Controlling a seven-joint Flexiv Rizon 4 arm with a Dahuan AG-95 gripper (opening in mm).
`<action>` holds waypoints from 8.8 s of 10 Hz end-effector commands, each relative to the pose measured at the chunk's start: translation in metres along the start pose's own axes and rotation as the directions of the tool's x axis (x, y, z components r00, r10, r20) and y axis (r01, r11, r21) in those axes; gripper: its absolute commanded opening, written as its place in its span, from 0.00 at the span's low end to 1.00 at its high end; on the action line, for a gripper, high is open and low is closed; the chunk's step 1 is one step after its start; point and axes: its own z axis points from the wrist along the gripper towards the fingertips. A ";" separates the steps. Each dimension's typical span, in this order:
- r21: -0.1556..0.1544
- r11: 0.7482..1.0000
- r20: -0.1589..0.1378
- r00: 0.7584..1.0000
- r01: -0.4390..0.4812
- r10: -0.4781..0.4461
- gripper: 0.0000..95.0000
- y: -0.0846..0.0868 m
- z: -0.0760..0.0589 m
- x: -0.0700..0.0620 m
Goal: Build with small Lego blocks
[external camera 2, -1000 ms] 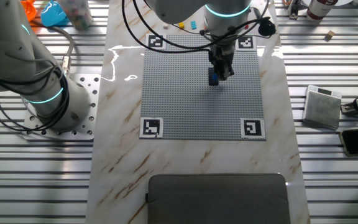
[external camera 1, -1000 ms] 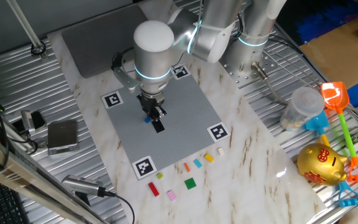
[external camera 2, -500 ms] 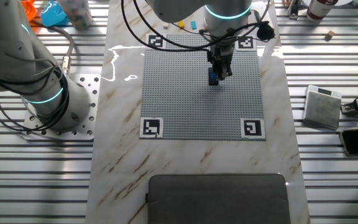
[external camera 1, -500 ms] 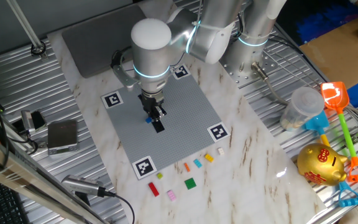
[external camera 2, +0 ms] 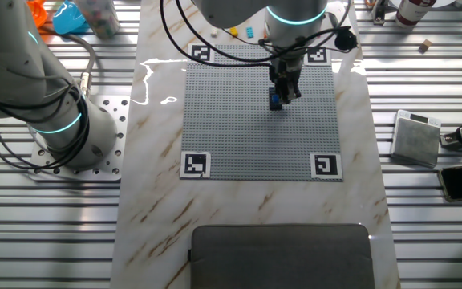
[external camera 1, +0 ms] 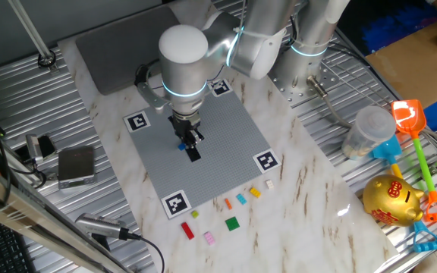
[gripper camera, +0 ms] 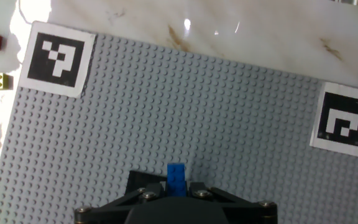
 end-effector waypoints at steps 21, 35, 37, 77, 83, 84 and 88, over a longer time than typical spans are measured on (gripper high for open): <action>-0.051 0.987 -0.028 0.988 -0.150 0.149 0.00 0.011 0.009 -0.005; -0.052 0.988 -0.021 0.989 -0.147 0.146 0.00 0.006 0.019 0.008; -0.057 0.987 -0.021 0.989 -0.148 0.147 0.00 0.006 0.020 0.008; -0.051 0.978 -0.025 0.979 -0.201 0.200 0.00 -0.001 0.026 0.007; -0.052 0.982 -0.025 0.983 -0.182 0.181 0.40 -0.001 0.026 0.007; -0.050 0.982 -0.028 0.983 -0.185 0.183 0.40 -0.001 0.026 0.007; -0.050 0.981 -0.032 0.983 -0.185 0.183 0.40 -0.001 0.026 0.007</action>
